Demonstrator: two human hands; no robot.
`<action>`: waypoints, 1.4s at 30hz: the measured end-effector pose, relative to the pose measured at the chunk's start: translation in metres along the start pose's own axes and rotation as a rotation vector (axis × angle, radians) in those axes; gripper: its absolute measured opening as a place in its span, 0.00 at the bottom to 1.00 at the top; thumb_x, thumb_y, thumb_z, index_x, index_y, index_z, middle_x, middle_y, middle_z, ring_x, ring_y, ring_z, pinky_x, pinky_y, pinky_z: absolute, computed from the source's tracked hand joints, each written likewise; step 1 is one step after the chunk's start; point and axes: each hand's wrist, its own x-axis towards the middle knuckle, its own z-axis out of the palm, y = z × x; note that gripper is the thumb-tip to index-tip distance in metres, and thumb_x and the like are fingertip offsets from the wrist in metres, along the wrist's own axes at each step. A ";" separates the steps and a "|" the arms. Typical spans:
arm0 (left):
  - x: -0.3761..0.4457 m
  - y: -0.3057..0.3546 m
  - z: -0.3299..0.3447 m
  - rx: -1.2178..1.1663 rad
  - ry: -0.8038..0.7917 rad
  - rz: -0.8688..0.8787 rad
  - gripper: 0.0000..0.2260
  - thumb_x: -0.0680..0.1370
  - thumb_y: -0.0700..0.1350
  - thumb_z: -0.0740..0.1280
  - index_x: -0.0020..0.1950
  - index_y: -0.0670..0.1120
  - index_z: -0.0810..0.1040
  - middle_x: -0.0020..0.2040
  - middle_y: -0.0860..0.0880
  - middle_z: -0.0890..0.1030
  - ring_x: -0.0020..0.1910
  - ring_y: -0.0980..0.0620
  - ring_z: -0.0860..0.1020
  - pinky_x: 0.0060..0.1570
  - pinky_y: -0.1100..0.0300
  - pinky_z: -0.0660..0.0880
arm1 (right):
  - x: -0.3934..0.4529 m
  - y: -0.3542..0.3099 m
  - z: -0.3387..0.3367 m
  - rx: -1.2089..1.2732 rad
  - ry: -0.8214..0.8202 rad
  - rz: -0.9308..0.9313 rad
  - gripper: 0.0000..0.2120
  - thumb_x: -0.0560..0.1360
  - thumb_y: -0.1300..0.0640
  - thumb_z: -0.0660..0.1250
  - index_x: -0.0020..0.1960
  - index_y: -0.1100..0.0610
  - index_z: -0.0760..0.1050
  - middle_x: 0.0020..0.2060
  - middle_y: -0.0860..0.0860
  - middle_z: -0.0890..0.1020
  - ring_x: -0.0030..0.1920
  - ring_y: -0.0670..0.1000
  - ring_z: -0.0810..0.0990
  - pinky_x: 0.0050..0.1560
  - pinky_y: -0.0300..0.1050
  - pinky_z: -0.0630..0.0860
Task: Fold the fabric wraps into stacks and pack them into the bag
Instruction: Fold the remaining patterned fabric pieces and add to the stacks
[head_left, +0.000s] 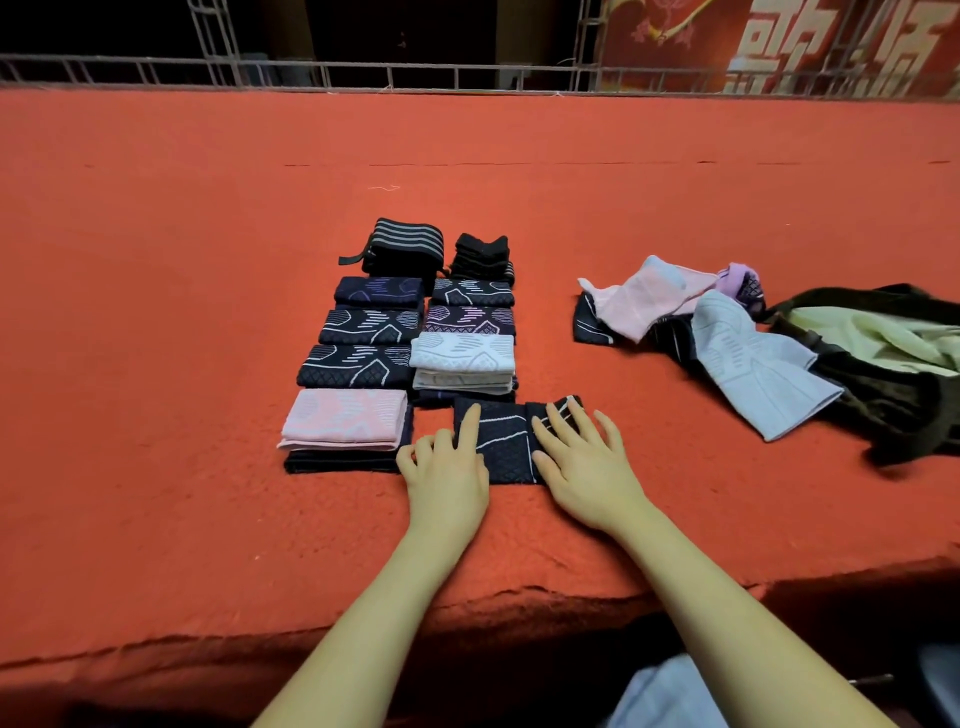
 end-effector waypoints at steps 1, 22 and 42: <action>0.002 0.000 -0.001 -0.015 0.008 -0.001 0.31 0.59 0.43 0.80 0.62 0.46 0.79 0.36 0.47 0.79 0.35 0.43 0.78 0.43 0.53 0.58 | 0.000 0.001 0.001 0.007 0.004 0.001 0.42 0.68 0.39 0.26 0.77 0.49 0.56 0.77 0.49 0.54 0.77 0.52 0.44 0.70 0.49 0.35; 0.031 0.058 -0.021 -1.014 -0.450 0.074 0.23 0.82 0.33 0.53 0.76 0.42 0.54 0.77 0.47 0.52 0.73 0.59 0.51 0.67 0.78 0.49 | -0.006 0.015 -0.004 0.713 0.420 0.386 0.32 0.72 0.39 0.39 0.66 0.47 0.71 0.56 0.42 0.75 0.62 0.45 0.68 0.54 0.39 0.50; 0.050 0.039 -0.002 -0.342 -0.688 0.313 0.23 0.83 0.48 0.51 0.77 0.58 0.51 0.78 0.56 0.47 0.77 0.55 0.45 0.73 0.54 0.42 | -0.015 0.013 0.002 0.513 0.530 0.465 0.09 0.71 0.50 0.71 0.36 0.52 0.75 0.53 0.49 0.77 0.58 0.52 0.70 0.52 0.39 0.51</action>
